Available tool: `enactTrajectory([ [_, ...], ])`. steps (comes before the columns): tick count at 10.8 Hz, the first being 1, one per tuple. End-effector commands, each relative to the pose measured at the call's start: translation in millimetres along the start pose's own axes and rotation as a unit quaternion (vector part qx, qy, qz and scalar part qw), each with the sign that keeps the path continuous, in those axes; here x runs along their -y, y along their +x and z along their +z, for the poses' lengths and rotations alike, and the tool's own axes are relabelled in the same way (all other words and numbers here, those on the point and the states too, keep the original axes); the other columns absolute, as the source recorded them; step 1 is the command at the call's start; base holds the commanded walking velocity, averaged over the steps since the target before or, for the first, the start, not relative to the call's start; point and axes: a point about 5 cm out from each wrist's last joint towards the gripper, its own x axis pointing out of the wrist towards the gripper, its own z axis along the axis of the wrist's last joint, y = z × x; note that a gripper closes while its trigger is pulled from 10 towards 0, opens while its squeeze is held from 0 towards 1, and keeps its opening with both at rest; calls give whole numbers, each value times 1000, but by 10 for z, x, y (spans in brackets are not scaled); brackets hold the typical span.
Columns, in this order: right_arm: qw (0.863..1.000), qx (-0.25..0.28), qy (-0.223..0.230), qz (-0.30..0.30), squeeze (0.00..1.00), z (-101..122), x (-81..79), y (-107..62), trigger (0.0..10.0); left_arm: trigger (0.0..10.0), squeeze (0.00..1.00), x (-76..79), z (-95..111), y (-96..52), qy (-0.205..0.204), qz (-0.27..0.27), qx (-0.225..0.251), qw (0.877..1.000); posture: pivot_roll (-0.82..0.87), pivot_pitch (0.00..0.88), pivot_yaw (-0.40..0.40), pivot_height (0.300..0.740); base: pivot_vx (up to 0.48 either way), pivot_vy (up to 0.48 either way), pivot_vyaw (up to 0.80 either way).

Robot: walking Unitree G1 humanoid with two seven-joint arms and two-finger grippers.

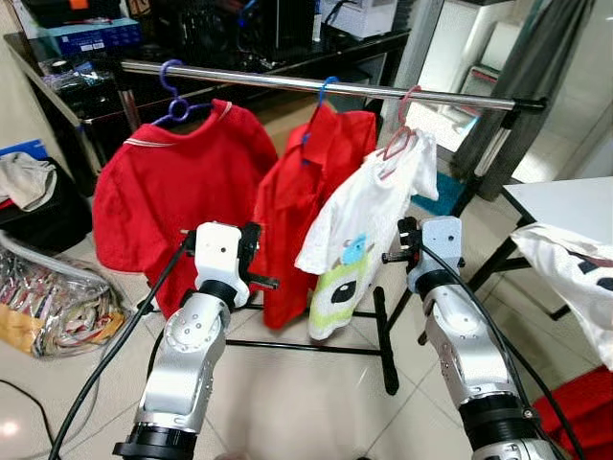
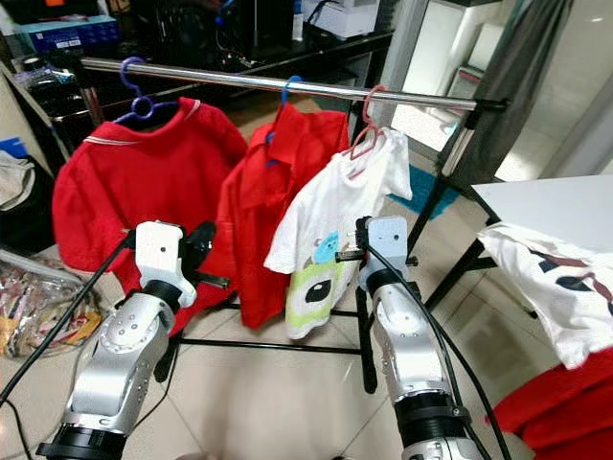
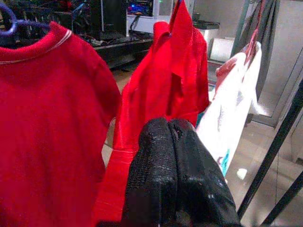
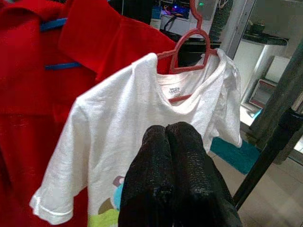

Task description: Hang hanger

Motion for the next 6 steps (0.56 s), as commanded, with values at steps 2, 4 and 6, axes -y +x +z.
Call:
enactTrajectory([
  [2,1000,1,-10,-4,0,12,30,3,10000,10000,0,20,2,23,-2,-2,-3,1000,222,20,-29,740,144,152,0],
  [4,1000,0,-12,-4,0,23,19,6,10000,10000,0,24,-3,14,-1,-3,-5,1000,222,20,-29,740,289,309,0],
  [6,1000,5,-13,4,0,77,-33,25,10000,10000,0,31,-7,11,-1,-4,-6,1000,221,22,-28,740,289,306,0],
])
